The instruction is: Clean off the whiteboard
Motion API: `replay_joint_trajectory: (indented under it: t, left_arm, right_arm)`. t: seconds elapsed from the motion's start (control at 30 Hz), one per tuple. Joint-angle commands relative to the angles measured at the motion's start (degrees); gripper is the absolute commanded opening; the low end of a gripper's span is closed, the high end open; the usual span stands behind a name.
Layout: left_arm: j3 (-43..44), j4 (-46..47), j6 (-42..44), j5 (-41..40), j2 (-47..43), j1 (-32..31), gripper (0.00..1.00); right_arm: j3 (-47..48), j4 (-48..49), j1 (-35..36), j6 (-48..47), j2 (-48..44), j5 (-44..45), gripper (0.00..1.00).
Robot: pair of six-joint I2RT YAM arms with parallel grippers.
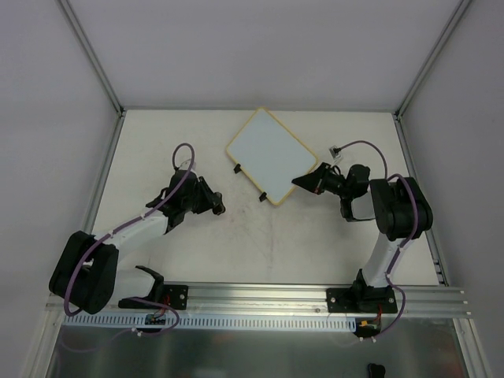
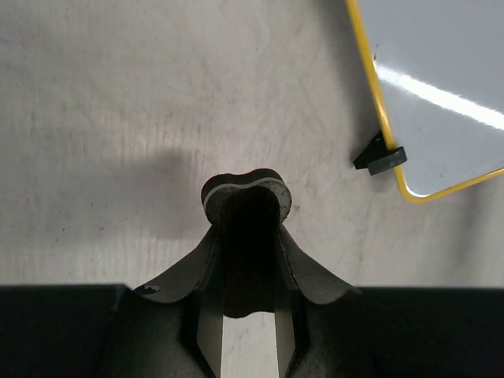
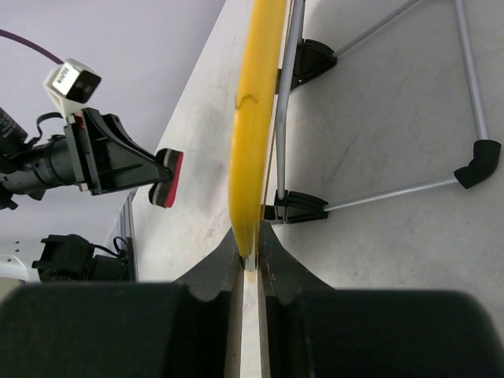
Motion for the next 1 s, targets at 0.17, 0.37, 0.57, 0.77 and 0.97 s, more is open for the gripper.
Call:
replay_joint_trajectory:
  t: [0.17,0.37,0.57,0.77,0.97]
  left_arm:
    - [-3.2,-1.0,-0.6,2.2,-0.8,1.5,0.00]
    - [-3.7,-1.7,0.8,3.8,-0.6,4.1,0.00]
    - [-3.5,-2.4,2.7,3.6,1.9,6.5,0.11]
    - [-0.7,-2.7,4.3,7.4,8.1,8.1,0.29]
    - [-0.1,-2.7,3.5,8.7,12.4,8.3,0.38]
  right_arm:
    - [4.1,13.8,2.0,3.6,1.9,-8.5,0.00]
    - [2.6,13.8,1.9,2.7,1.2,-7.5,0.00]
    - [2.1,13.9,1.9,2.2,1.2,-6.8,0.00]
    - [2.0,13.9,1.9,2.1,1.2,-6.7,0.00]
    - [1.9,14.1,2.0,2.0,1.3,-6.4,0.00]
